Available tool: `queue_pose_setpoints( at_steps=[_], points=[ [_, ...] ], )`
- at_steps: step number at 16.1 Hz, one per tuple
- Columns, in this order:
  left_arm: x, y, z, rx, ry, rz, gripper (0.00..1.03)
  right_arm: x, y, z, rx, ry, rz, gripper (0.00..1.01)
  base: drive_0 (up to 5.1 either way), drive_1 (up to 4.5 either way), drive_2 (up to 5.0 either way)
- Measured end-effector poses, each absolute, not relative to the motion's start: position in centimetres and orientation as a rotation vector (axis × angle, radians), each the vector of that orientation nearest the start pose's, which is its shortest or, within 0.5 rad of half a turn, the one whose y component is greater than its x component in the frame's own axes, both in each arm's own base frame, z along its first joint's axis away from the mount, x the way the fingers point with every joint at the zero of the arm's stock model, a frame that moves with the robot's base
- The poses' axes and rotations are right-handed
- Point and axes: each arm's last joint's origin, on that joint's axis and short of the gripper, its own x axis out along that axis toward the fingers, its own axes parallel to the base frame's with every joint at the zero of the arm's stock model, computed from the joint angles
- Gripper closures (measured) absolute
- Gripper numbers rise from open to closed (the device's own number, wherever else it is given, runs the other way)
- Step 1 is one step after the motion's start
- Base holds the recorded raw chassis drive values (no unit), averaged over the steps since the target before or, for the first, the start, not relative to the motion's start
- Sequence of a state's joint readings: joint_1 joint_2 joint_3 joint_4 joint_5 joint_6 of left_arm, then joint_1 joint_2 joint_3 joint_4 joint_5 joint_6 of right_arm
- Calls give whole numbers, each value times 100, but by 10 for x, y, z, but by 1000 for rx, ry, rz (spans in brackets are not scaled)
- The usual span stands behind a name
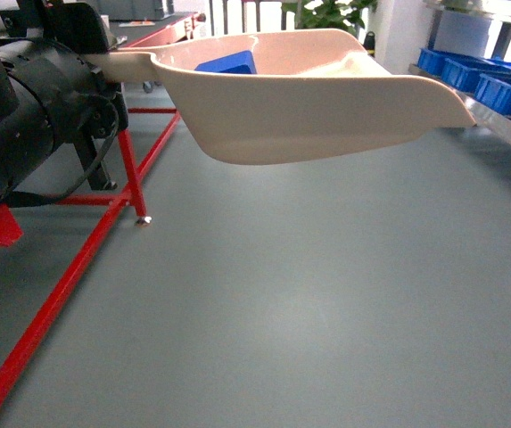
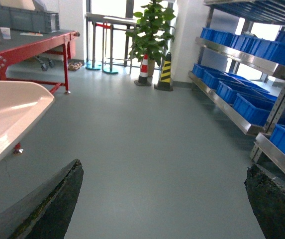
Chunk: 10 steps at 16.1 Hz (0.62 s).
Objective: Place part in tray to right shelf
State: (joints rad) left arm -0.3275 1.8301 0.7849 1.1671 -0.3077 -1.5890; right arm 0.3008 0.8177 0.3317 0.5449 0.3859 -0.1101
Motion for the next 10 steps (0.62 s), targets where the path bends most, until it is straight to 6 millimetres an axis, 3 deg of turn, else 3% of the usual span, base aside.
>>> queue_pose_setpoints(
  at_steps=[10],
  points=[
    [341,-107,188,-1625,-69,-113,91,173,42,241,-88,-57,-88,3,-10,419,-438]
  ],
)
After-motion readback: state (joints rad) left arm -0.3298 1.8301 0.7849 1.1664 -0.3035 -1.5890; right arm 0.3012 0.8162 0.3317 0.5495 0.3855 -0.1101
